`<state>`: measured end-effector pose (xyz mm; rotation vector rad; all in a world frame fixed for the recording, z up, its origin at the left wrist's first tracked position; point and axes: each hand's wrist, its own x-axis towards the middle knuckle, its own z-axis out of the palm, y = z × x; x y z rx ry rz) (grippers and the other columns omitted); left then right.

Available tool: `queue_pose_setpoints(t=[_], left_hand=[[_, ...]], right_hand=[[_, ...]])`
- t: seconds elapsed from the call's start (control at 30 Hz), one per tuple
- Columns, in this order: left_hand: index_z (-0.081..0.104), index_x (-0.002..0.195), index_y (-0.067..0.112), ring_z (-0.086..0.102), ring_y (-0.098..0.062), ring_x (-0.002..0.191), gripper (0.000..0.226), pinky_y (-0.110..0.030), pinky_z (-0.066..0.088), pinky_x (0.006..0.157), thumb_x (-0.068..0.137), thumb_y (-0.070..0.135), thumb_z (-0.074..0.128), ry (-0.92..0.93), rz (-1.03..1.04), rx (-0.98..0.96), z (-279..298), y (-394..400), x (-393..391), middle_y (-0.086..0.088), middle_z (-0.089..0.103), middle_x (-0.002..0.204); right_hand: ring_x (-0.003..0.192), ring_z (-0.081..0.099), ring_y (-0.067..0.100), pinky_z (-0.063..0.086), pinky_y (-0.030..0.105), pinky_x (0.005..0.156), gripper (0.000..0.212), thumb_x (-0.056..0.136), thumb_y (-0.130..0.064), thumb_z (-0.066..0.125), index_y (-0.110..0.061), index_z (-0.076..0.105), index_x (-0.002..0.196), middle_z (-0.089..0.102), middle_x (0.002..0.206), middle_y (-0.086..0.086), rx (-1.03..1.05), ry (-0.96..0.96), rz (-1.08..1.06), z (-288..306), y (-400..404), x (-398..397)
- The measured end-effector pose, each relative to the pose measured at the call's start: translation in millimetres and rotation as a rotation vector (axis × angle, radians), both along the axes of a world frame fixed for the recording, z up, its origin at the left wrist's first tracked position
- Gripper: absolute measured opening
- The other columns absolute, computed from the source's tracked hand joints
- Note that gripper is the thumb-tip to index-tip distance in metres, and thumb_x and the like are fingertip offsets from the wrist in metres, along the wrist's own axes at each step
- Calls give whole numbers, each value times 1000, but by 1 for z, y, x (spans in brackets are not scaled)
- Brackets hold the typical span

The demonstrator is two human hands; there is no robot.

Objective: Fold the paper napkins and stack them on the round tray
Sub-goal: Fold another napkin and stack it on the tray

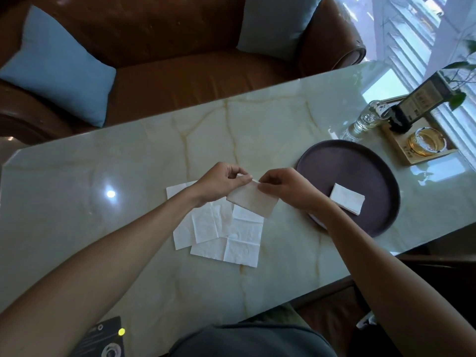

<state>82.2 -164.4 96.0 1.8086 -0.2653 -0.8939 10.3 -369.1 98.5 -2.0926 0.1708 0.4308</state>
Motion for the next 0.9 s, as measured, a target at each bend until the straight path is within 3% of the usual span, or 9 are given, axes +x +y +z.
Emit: queue_pose_setpoints(t=[0.17, 0.23, 0.3, 0.37, 0.47, 0.6, 0.67, 0.8, 0.9], left_hand=[[76, 97, 10, 63, -3, 66, 24, -17, 47, 63, 97, 32, 67, -65, -52, 31, -8, -40, -2, 5, 72, 78], [75, 95, 10, 60, -7, 68, 27, -21, 46, 65, 97, 35, 66, -60, -72, 40, -12, -56, -4, 3, 70, 80], [74, 91, 10, 57, -10, 69, 26, -25, 44, 66, 97, 35, 66, -61, -99, 38, -18, -75, -7, 2, 67, 78], [73, 86, 11, 53, -10, 69, 25, -27, 42, 66, 97, 32, 66, -78, -111, 22, -23, -96, -10, 2, 65, 76], [73, 84, 14, 52, -8, 67, 22, -27, 40, 65, 97, 30, 66, -79, -62, -5, -33, -127, -14, 5, 63, 73], [74, 88, 10, 54, -8, 72, 22, -26, 41, 67, 99, 27, 65, -12, -69, -34, -48, -170, -17, 7, 65, 74], [74, 90, 9, 55, -7, 74, 23, -24, 42, 69, 98, 28, 65, 7, -99, -41, -55, -194, -21, 7, 66, 78], [74, 92, 8, 56, -8, 76, 23, -23, 44, 69, 97, 29, 66, 55, -129, -24, -69, -242, -28, 4, 67, 82], [75, 84, 19, 57, -11, 77, 19, -31, 44, 72, 93, 35, 69, 88, -105, -2, -83, -270, -29, 2, 68, 82]], right_hand=[[66, 54, 8, 46, 34, 66, 18, 93, -25, 69, -12, 76, 83, 72, 75, 7, -52, -57, -31, -5, -34, -8], [66, 55, 5, 47, 34, 67, 17, 94, -24, 68, -15, 75, 81, 70, 71, -4, -25, -44, -74, -6, -49, -16], [59, 49, -2, 41, 21, 61, 24, 96, -21, 68, -22, 69, 72, 61, 60, -15, 13, -24, -117, -7, -66, -26], [55, 46, -1, 36, 18, 58, 25, 96, -21, 67, -20, 68, 72, 57, 58, -15, 14, -7, -154, -11, -84, -36], [61, 56, 8, 48, 34, 66, 18, 96, -21, 67, -9, 73, 84, 67, 69, 6, 33, 23, -250, -21, -120, -53], [67, 69, 21, 57, 53, 84, 23, 95, -25, 66, -7, 75, 83, 75, 79, 14, 77, 107, -454, -49, -171, -83], [81, 72, 23, 56, 53, 94, 27, 97, -34, 65, -11, 77, 91, 78, 92, 12, 214, 148, -580, -60, -187, -97], [107, 73, 26, 58, 39, 92, 47, 103, -53, 47, -17, 70, 123, 77, 116, 7, 751, 314, -764, -78, -207, -111], [108, 72, 27, 55, 43, 97, 55, 103, -55, 43, -14, 66, 132, 75, 121, 12, 874, 322, -800, -94, -224, -116]])
